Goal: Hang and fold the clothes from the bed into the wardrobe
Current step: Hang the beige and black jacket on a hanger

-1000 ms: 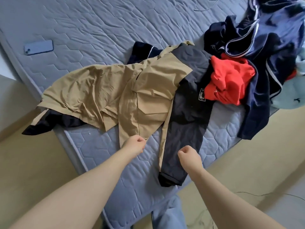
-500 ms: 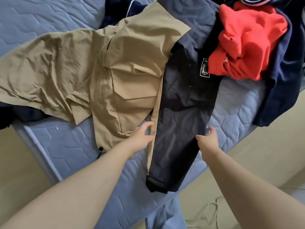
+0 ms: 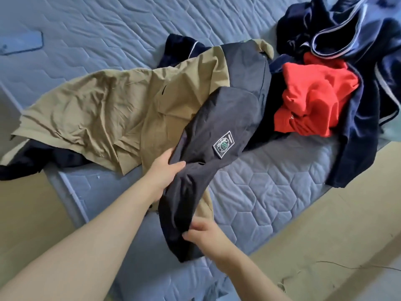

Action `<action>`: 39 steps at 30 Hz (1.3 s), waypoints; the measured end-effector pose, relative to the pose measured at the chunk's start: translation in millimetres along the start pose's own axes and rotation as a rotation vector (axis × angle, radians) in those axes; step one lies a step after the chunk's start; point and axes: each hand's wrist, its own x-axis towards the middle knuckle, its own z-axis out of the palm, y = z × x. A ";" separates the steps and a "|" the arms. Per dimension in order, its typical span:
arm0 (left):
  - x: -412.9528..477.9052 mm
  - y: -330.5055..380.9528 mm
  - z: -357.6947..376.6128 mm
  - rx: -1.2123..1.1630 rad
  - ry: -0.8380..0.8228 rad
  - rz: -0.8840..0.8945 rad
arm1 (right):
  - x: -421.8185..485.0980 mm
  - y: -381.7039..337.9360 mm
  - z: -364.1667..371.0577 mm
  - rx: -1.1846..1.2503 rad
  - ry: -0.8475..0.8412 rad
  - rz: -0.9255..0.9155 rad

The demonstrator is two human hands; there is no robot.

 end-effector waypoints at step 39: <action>-79.5 -97.7 -130.6 0.315 -0.205 -0.188 | 49.6 -58.5 50.0 0.496 0.569 0.256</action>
